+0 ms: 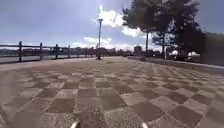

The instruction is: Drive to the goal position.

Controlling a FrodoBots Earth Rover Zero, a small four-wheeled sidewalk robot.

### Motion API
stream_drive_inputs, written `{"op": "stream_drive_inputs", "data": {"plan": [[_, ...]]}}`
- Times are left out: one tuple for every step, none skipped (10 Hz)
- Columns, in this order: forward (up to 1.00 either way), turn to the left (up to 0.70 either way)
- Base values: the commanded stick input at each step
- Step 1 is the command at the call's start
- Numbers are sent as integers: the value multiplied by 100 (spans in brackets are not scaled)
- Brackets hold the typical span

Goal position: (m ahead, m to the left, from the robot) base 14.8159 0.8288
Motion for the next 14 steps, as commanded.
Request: {"op": "stream_drive_inputs", "data": {"plan": [[100,-40],[100,-39],[100,-10],[100,0],[100,0],[100,0],[100,0],[100,0],[100,0],[100,0],[100,0],[100,0],[100,0],[100,0]]}}
